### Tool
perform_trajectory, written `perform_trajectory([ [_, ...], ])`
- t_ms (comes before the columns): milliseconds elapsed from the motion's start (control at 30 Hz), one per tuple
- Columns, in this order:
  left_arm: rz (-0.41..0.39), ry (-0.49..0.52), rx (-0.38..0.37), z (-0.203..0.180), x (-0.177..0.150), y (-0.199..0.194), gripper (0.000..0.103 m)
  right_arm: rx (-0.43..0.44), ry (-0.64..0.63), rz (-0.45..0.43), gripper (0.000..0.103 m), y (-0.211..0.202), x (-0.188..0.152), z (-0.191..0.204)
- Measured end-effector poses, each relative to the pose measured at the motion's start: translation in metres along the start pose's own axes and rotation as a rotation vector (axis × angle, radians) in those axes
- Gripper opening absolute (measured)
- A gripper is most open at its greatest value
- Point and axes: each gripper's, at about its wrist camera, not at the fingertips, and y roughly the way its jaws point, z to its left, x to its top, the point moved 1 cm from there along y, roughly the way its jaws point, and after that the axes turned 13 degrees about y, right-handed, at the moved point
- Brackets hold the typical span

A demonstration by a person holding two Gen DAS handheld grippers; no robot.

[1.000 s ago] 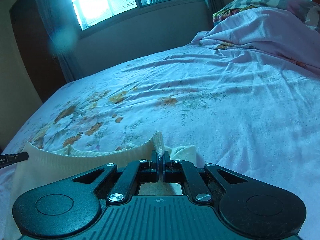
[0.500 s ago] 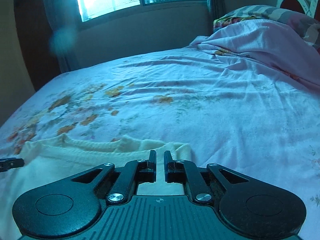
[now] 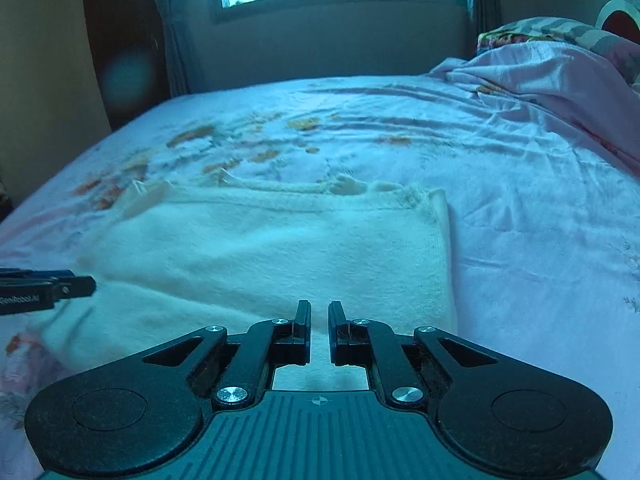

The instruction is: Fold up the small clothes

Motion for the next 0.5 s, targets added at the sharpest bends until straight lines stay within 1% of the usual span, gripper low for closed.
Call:
perform_trajectory([
  [67, 0.042, 0.000, -0.016, -0.004, -0.012, 0.003, 0.038, -0.006, -0.024, 0.030, 0.009, -0.002, -0.011, 0.004],
  [100, 0.048, 0.003, -0.005, -0.006, -0.018, 0.005, 0.039, -0.024, -0.035, 0.068, 0.009, 0.003, -0.019, 0.004],
  [133, 0.038, 0.017, 0.015, -0.010, -0.024, 0.004, 0.039, -0.043, -0.039, 0.100, 0.009, 0.009, -0.026, 0.002],
  [200, 0.051, 0.035, 0.031, -0.015, -0.024, -0.002, 0.038, -0.047, -0.012, 0.090, 0.009, 0.004, -0.032, 0.000],
  [233, 0.055, 0.020, 0.020, -0.014, -0.021, -0.007, 0.038, -0.042, 0.008, 0.086, 0.009, -0.004, -0.029, 0.000],
  [267, 0.050, 0.006, 0.001, -0.013, -0.021, -0.013, 0.039, -0.028, 0.020, 0.065, 0.011, -0.012, -0.027, 0.000],
  [300, 0.048, 0.002, 0.001, -0.012, -0.021, -0.016, 0.042, -0.023, 0.021, 0.034, 0.014, -0.021, -0.027, 0.001],
  [333, 0.050, 0.003, 0.016, -0.011, -0.023, -0.017, 0.046, -0.034, 0.020, 0.021, 0.034, -0.025, -0.028, 0.001],
  [367, 0.065, 0.006, 0.030, -0.011, -0.028, -0.014, 0.048, -0.047, 0.019, 0.034, 0.055, -0.025, -0.032, -0.001],
  [400, 0.084, 0.012, 0.032, -0.011, -0.032, -0.009, 0.048, -0.059, 0.005, 0.082, 0.057, -0.017, -0.037, -0.002],
  [433, 0.085, 0.028, 0.039, -0.013, -0.034, -0.008, 0.050, -0.080, -0.016, 0.115, 0.057, -0.012, -0.044, -0.003],
  [467, 0.084, 0.040, 0.044, -0.014, -0.033, -0.011, 0.050, -0.081, -0.025, 0.105, 0.057, -0.013, -0.047, -0.004],
  [500, 0.080, 0.029, 0.041, -0.013, -0.031, -0.016, 0.047, -0.074, -0.011, 0.093, 0.057, -0.018, -0.046, -0.005],
])
